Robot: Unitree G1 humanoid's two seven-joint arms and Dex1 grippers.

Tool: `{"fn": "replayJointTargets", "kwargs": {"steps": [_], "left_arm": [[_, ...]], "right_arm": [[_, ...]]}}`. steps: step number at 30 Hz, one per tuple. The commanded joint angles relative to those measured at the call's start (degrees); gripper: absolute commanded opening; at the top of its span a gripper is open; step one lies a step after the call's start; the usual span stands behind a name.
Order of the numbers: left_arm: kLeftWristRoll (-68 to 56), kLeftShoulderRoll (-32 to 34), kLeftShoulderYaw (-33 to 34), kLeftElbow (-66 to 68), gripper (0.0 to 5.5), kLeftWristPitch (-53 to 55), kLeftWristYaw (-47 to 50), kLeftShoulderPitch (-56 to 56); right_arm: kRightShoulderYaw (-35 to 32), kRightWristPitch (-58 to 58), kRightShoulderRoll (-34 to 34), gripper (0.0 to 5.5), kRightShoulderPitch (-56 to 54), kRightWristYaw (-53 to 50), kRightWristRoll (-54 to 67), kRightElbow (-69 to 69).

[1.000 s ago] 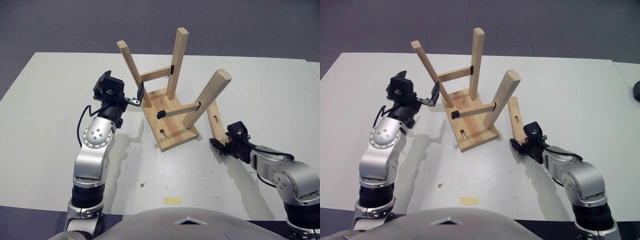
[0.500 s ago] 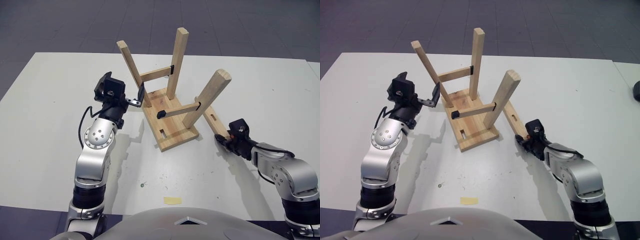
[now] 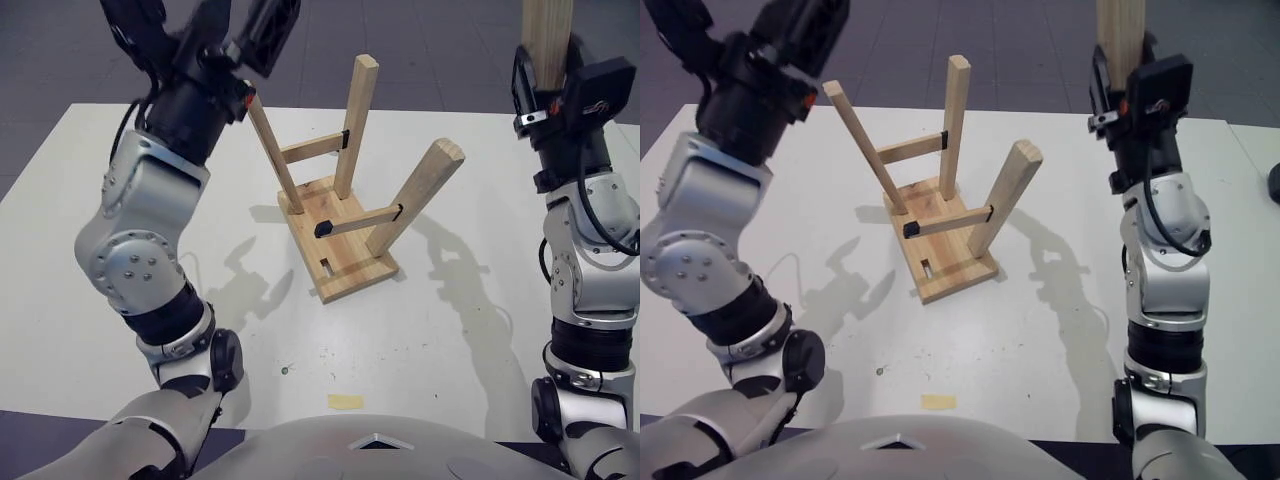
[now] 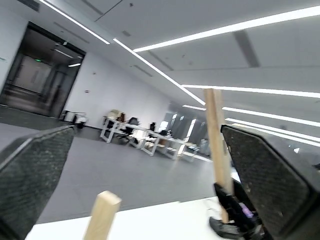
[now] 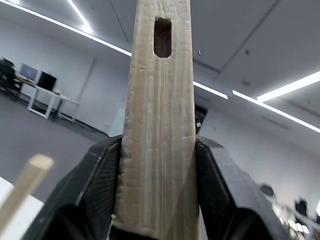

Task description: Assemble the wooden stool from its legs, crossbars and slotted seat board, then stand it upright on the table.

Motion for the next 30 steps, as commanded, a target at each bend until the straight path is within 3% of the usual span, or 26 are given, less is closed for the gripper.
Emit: {"fn": "replayJointTargets", "kwargs": {"steps": [1, 7, 14, 30], "left_arm": [[-12.43, 0.65, -1.3, 1.32, 5.4, 0.78, 4.4, -4.93], [-16.81, 6.02, -4.74, 0.9, 5.4, -0.14, 5.96, -6.11], [-15.89, 13.11, -5.94, 0.19, 4.42, -2.0, 5.22, -8.33], [-24.74, 23.02, -6.61, 0.63, 1.64, -5.02, 8.65, -9.25]], "right_arm": [[4.49, -3.14, 0.51, 2.07, -4.65, 5.78, 1.57, -6.72], [7.93, -0.46, 2.0, 2.07, -2.74, 10.37, 5.13, -10.99], [9.25, 0.35, 1.17, 2.07, -0.31, 14.78, 5.19, -11.31], [8.83, 0.22, 1.68, 2.07, 2.31, 16.49, 3.99, -12.06]]}}
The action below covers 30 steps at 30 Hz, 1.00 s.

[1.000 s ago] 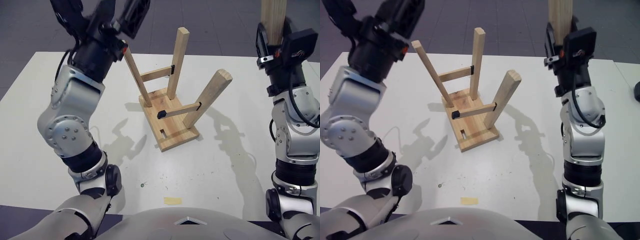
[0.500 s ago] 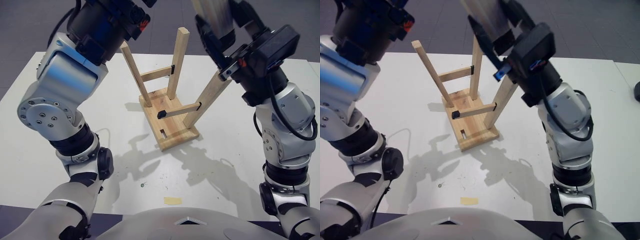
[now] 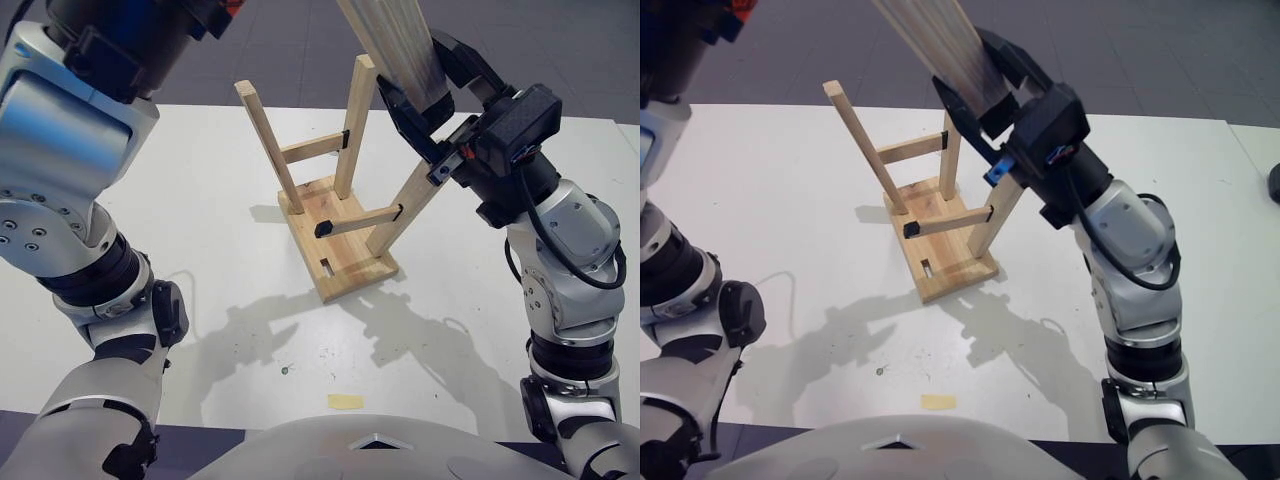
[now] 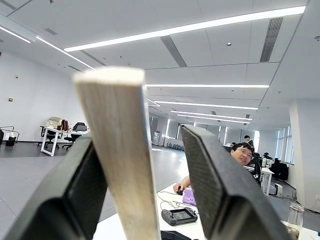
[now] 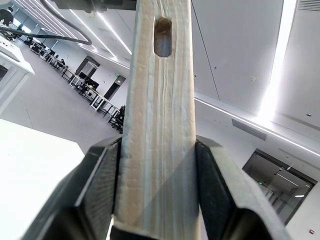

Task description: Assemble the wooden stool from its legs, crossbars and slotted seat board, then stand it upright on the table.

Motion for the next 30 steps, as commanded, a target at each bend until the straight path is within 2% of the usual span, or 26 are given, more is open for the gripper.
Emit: {"fn": "replayJointTargets", "kwargs": {"steps": [1, 4, 9, 10, 13, 16, 20, 25, 28, 30], "left_arm": [[0.27, 2.14, -1.74, 0.58, 1.51, -0.22, 0.16, -0.75], [0.35, 2.59, -2.34, 0.69, 1.05, -0.83, 0.08, -0.7], [0.52, 2.81, -1.94, 0.89, 1.04, -3.22, -1.26, -1.79], [1.17, 2.69, -1.66, 0.81, 1.03, -4.02, -1.81, -1.98], [3.74, 2.49, -0.09, 2.0, 1.03, -6.9, -1.45, -3.04], [7.96, 2.32, 1.91, 4.76, 1.03, -10.53, 0.57, -4.66], [13.21, 2.87, 3.72, 7.2, 1.03, -13.56, 1.69, -5.15], [26.96, 11.29, 6.1, 8.59, 1.03, -16.49, -2.12, -5.98], [32.91, 15.08, 7.16, 11.17, 1.03, -16.8, -3.91, -4.86], [36.43, 16.52, 6.97, 11.57, 1.03, -16.7, -5.14, -2.49]], "right_arm": [[0.02, 0.45, 0.2, 2.07, 0.81, 0.32, -0.25, -1.07], [0.04, 0.5, 0.41, 2.07, 0.85, 0.25, -0.24, -0.97], [0.36, 0.65, 0.77, 2.07, 0.83, -0.42, -1.23, -0.42], [0.31, 0.59, 0.95, 2.43, 0.79, -0.75, -1.62, -0.17], [-0.98, 0.77, 1.91, 2.76, 0.0, -2.1, -1.76, 1.14], [-3.16, 1.23, 3.1, 3.32, -1.6, -3.92, -1.08, 2.85], [-8.26, 4.97, 5.24, 3.97, -5.32, -8.81, 1.42, 5.14], [-12.57, 8.61, 1.44, 4.86, -2.81, -9.95, -1.51, 12.1], [-12.0, 12.25, 0.07, 5.33, 1.23, -9.38, -2.8, 13.85], [-11.32, 12.48, 0.39, 5.4, 5.03, -6.71, -0.67, 12.54]]}}
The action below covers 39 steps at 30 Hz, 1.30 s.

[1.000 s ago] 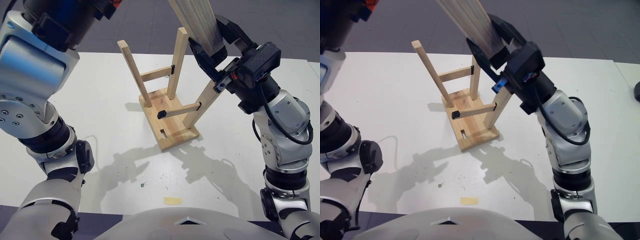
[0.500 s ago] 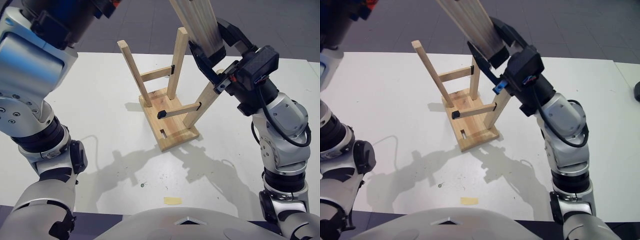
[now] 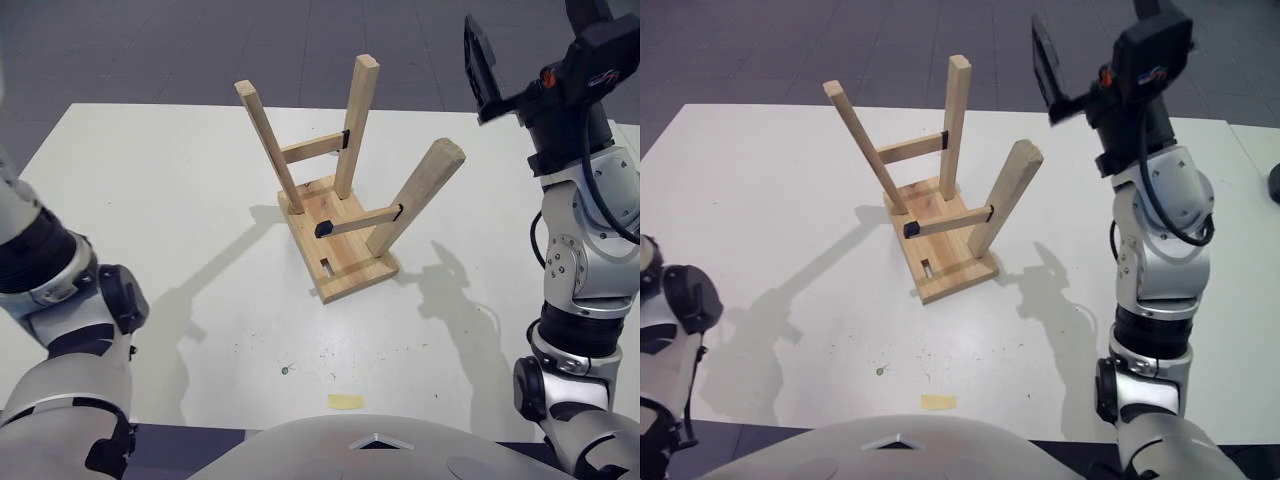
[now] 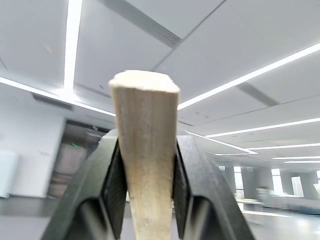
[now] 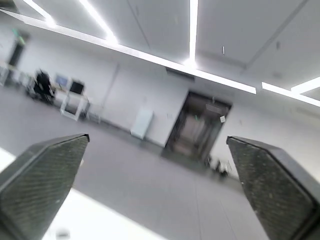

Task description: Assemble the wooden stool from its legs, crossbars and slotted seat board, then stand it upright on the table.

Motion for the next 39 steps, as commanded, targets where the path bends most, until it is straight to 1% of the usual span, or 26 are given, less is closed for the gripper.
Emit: {"fn": "replayJointTargets", "kwargs": {"steps": [1, 4, 7, 10, 12, 14, 16, 18, 20, 22, 24, 27, 32, 33, 34, 39], "left_arm": [[6.99, 3.4, 0.14, 1.71, 1.03, 0.22, -2.77, 3.25], [9.11, 3.4, 0.95, 2.27, 1.03, 1.44, -3.9, 7.05], [9.05, 2.71, 2.18, 2.07, 1.03, 2.66, -4.4, 10.04], [7.46, 1.54, 3.48, 1.1, 1.03, 3.9, -4.71, 11.3], [7.19, 0.87, 3.46, 0.53, 1.03, 4.46, -4.84, 12.44], [7.33, 0.19, 3.42, 0.18, 1.03, 4.68, -5.19, 13.56], [7.77, 0.11, 3.58, 0.17, 1.03, 4.85, -5.8, 14.62], [6.97, 0.07, 3.94, -0.07, 1.03, 5.48, -6.4, 15.61], [5.92, 0.47, 4.16, -0.62, 1.03, 6.26, -7.34, 16.68], [5.03, 0.98, 4.62, -1.2, 1.03, 6.96, -8.22, 18.13], [5.34, 1.08, 4.87, -1.46, 1.03, 7.24, -8.6, 19.78], [5.61, 0.42, 4.63, -2.33, 1.03, 7.47, -9.48, 21.44], [4.92, -1.13, 2.81, -4.08, 1.03, 7.93, -11.27, 23.53], [4.73, -1.31, 2.63, -4.54, 1.03, 8.18, -11.58, 24.15], [4.59, -1.32, 2.47, -4.99, 1.03, 8.42, -11.97, 24.76], [4.74, -2.03, 1.35, -5.77, 1.03, 9.47, -12.62, 26.38]], "right_arm": [[1.43, 1.52, -0.34, 5.4, 7.84, 5.08, 3.22, -2.02], [2.68, 2.65, 0.67, 5.4, 12.41, 9.79, 9.73, -7.55], [3.26, 4.07, 1.8, 5.4, 13.12, 11.85, 15.24, -11.29], [0.56, 5.02, 2.85, 5.4, 11.41, 10.0, 18.81, -11.16], [-3.02, 6.66, 3.95, 5.4, 8.35, 7.22, 23.06, -9.75], [-8.8, 11.62, 5.15, 5.4, 3.57, 2.78, 35.96, -7.44], [-13.2, 16.74, 3.92, 5.4, 0.36, -0.74, 53.35, -4.96], [-15.65, 21.39, -0.76, 5.4, 0.51, 1.28, 66.9, -2.63], [-16.01, 25.9, -6.15, 5.4, 2.3, 6.52, 71.99, -2.23], [-14.44, 30.07, -10.87, 5.4, 3.87, 12.18, 73.8, -3.2], [-11.65, 33.02, -14.34, 5.4, 4.19, 17.16, 73.16, -4.17], [-6.36, 33.99, -16.8, 5.4, 3.36, 22.59, 68.44, -4.76], [3.3, 30.62, -16.18, 5.4, 3.35, 29.61, 57.79, -5.59], [5.06, 29.25, -16.05, 5.19, 3.59, 31.09, 55.05, -5.42], [5.99, 28.54, -15.65, 5.12, 3.64, 31.81, 53.66, -5.25], [7.38, 25.76, -12.72, 4.37, 4.3, 31.69, 50.19, -5.68]]}}
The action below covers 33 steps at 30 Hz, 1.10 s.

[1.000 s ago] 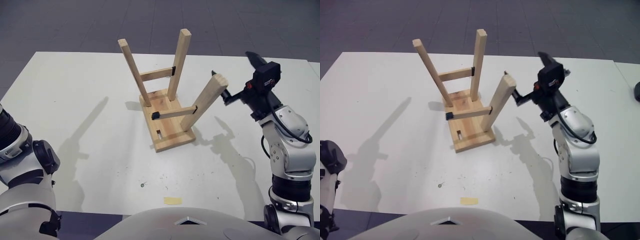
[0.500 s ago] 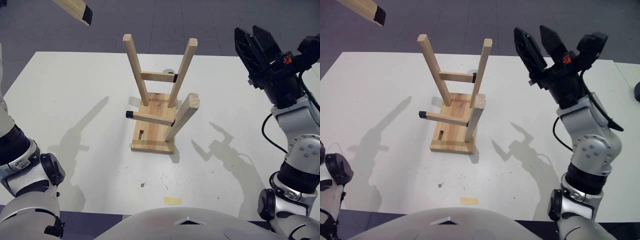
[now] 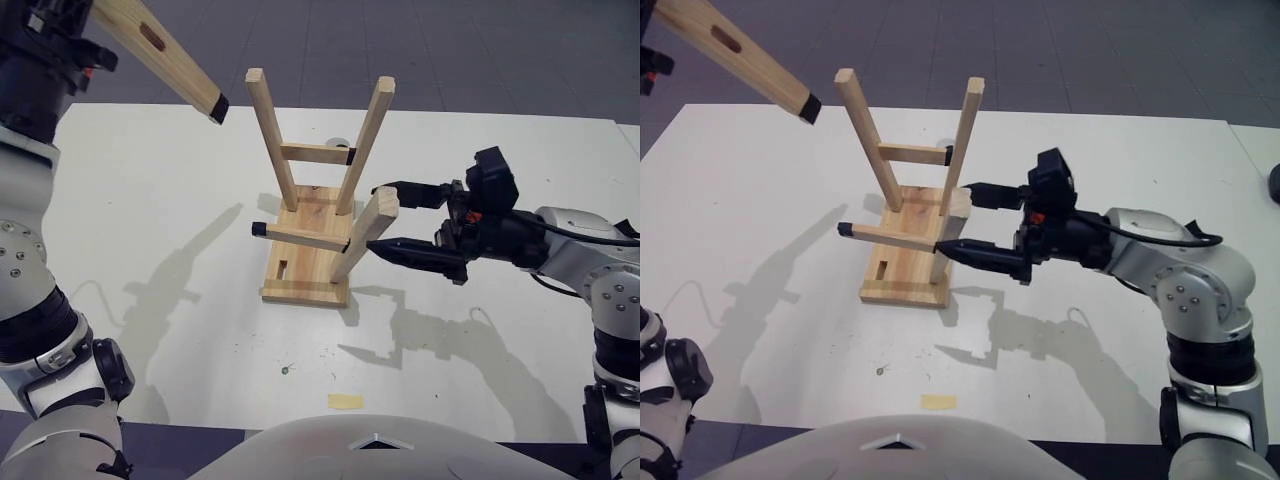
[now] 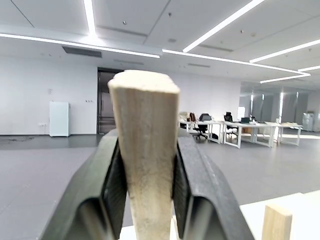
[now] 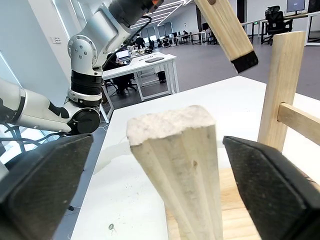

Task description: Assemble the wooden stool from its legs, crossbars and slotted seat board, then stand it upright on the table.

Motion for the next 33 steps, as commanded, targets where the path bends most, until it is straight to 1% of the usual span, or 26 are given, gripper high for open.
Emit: {"fn": "replayJointTargets", "kwargs": {"steps": [1, 6, 10, 14, 17, 22, 26, 33], "left_arm": [[0.11, -0.74, -0.96, -1.06, 1.03, 0.87, -0.19, 0.98], [-1.66, -2.24, -2.06, -3.69, 1.03, 0.79, -0.37, 0.49], [-2.19, -2.31, -2.58, -4.25, 1.03, 1.2, -0.86, 0.74], [-0.17, -2.92, -2.8, -3.21, 1.03, 1.31, 1.43, 1.55], [0.86, -3.11, -3.17, -3.06, 1.03, 1.74, 3.1, 1.32], [1.15, -4.65, -4.26, -3.3, 1.03, 2.01, 4.47, 1.26], [1.6, -6.34, -6.9, -5.08, 1.03, 2.43, 4.14, 3.12], [0.48, -8.15, -8.04, -3.79, 1.03, 4.0, 3.38, 4.89]], "right_arm": [[1.17, -2.75, 2.52, 4.21, 0.5, -0.76, -3.37, -0.35], [3.22, -7.29, 5.04, 3.41, 3.38, -1.53, -10.27, 0.89], [3.81, -8.75, 6.4, 2.79, 5.28, -1.99, -12.52, 0.28], [3.58, -9.86, 7.84, 2.28, 7.23, -2.78, -14.13, 0.95], [3.58, -12.28, 8.16, 2.27, 8.46, -3.44, -17.22, 1.86], [3.07, -16.95, 9.91, 2.21, 10.5, -7.59, -22.68, 1.83], [3.2, -21.35, 10.64, 2.17, 12.03, -12.0, -29.33, 1.67], [3.37, -23.16, 13.02, 2.16, 14.87, -17.18, -31.84, -0.7]]}}
